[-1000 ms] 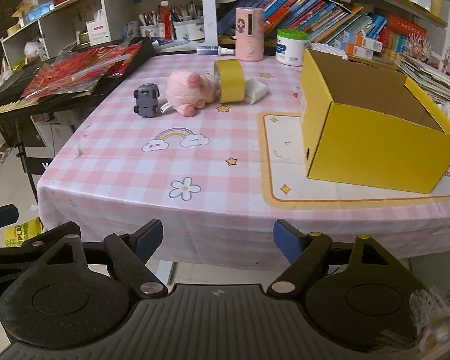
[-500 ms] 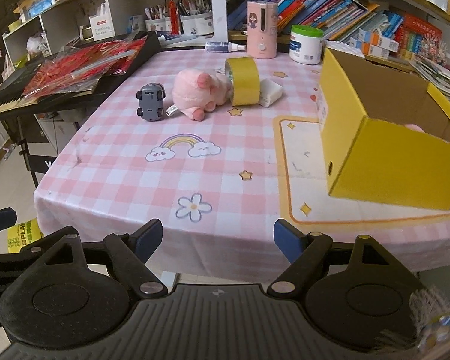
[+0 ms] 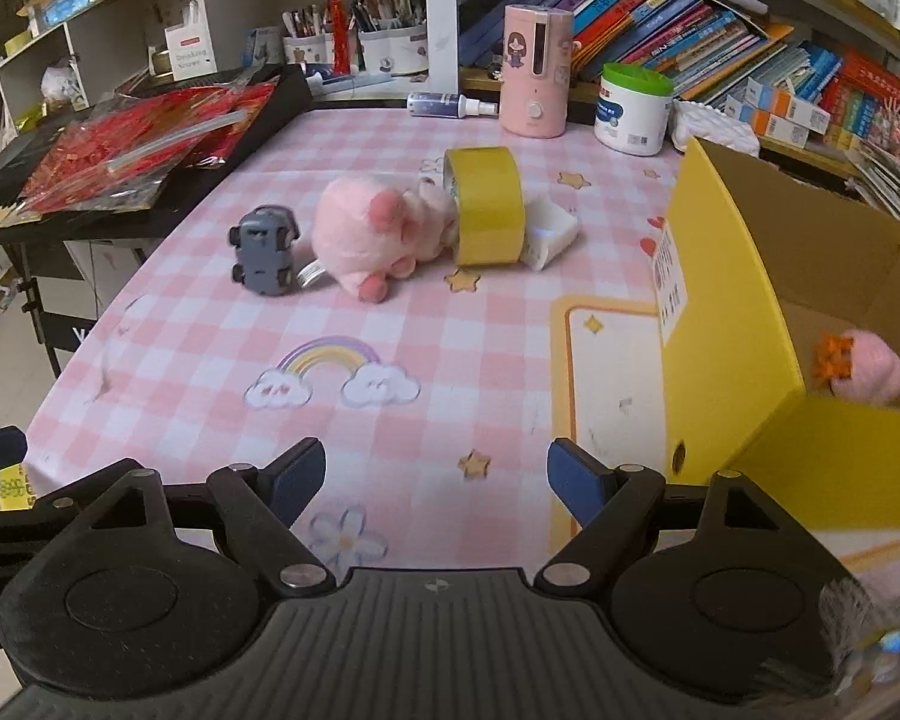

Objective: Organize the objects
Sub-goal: 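Withdraw both tools from the box toward the grey car and yellow tape, then grasp the grey toy car with the left gripper while the right grasps the yellow tape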

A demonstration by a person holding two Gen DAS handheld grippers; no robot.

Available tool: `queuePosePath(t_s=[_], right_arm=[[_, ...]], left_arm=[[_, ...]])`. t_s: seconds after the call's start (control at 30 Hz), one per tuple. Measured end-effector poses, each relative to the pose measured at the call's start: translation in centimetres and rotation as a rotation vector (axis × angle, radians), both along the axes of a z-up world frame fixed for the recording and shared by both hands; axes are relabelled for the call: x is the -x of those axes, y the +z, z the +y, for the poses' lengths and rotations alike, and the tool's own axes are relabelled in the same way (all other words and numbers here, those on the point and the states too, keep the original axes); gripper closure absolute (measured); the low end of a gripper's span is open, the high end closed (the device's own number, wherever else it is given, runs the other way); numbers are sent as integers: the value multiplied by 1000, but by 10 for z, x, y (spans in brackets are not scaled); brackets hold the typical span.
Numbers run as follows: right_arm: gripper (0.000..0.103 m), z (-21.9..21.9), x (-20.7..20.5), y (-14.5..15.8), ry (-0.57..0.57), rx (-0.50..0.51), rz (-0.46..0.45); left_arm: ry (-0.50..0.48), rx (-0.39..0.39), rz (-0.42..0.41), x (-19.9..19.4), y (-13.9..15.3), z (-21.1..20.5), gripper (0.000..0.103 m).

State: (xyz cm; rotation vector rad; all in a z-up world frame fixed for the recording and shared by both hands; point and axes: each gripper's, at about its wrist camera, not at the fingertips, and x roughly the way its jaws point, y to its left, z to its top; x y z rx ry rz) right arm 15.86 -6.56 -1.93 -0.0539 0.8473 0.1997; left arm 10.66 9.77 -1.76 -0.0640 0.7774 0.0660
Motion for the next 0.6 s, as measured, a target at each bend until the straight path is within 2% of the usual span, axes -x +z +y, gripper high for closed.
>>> queuePosePath(t_s=[0.47,0.6], right_arm=[[23,-8,-82,6,-30,-1,-87],[23,-8,-111,3,-34,9,-84]], left_arm=[[39,-31,-6,-71,1,-10,14],[41,-41,-9,-93,-1,-11,14]])
